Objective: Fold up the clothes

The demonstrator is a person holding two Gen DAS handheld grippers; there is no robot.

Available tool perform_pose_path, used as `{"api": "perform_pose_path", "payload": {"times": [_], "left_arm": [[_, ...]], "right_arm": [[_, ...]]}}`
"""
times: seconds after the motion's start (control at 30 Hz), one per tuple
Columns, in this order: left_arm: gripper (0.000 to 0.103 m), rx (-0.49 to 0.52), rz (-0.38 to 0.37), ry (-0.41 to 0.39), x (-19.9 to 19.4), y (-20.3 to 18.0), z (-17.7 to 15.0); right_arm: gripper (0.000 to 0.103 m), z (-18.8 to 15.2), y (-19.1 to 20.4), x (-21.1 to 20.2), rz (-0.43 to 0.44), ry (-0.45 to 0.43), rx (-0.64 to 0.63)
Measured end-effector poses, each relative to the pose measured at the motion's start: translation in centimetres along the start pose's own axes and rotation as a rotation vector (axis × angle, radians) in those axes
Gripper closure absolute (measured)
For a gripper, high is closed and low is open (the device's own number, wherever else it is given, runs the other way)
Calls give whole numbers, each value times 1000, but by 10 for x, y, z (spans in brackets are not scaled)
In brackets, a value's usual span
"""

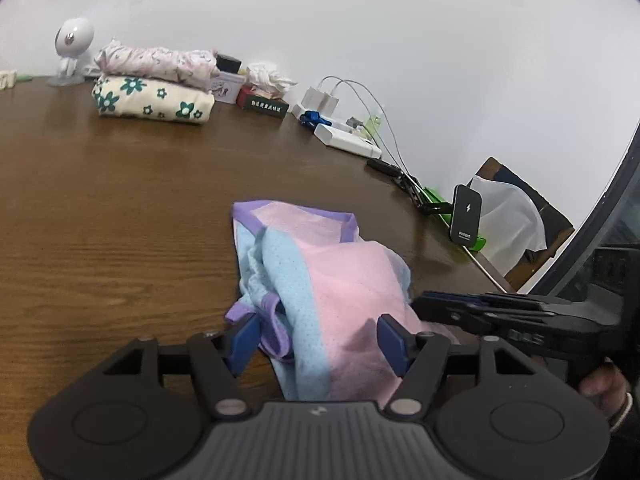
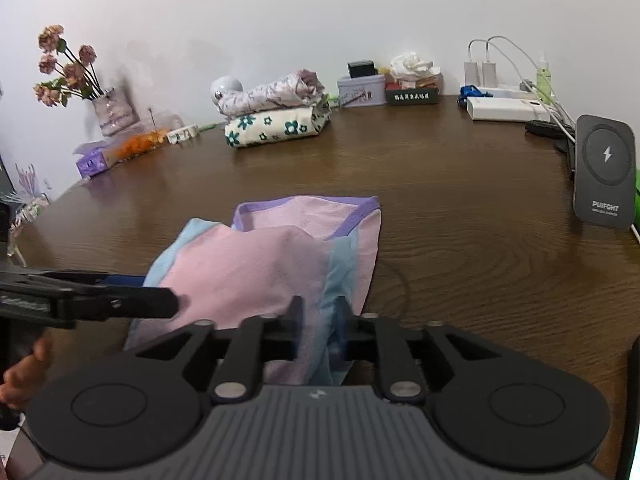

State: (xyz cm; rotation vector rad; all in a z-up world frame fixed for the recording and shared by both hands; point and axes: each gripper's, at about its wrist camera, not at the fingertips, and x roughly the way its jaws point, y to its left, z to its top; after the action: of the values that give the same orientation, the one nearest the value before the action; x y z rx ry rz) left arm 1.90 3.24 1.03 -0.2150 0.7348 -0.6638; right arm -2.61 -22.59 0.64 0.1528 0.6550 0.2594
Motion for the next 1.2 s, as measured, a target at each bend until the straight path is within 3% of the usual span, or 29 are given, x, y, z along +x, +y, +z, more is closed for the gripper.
{"api": "perform_pose_path", "payload": {"times": [0.07, 0.1, 0.13, 0.17, 0.2, 0.3, 0.37, 0.47, 0.6, 0.73, 0.83, 1.03, 1.2], "left_arm": [[43, -13, -15, 6, 2, 4, -1], [50, -12, -23, 5, 1, 5, -1], [59, -10, -32, 4, 1, 6, -1], [80, -9, -38, 5, 0, 6, -2], [88, -7, -36, 8, 0, 3, -1], [93, 34, -34, -8, -9, -8, 1], [99, 46, -68, -20, -17, -15, 4], [99, -26, -121, 21, -17, -13, 5], [99, -124, -98, 110, -2, 0, -2], [97, -169, -115, 145, 5, 7, -7], [95, -203, -121, 141, 4, 12, -7], [96, -187, -96, 123, 3, 7, -9], [96, -168, -72, 111, 3, 1, -10]], "right_arm": [[66, -5, 0, -9, 14, -14, -8], [66, -8, 0, -12, 26, -16, -8], [66, -10, 0, -12, 34, -8, -2], [67, -13, 1, -11, 42, 0, 4], [71, -15, 1, -11, 50, 8, 10], [90, -17, 5, -9, 60, 9, 8], [95, -15, 5, -17, 102, -18, 26], [96, -11, 2, -30, 154, -56, 68], [96, -15, -13, -34, 190, -13, 193], [94, -25, -15, -25, 89, 49, 175], [87, -24, -5, -32, 62, 5, 116], [87, -13, 13, -40, -27, -85, -2], [87, 2, 22, -36, -32, -131, -30]]}}
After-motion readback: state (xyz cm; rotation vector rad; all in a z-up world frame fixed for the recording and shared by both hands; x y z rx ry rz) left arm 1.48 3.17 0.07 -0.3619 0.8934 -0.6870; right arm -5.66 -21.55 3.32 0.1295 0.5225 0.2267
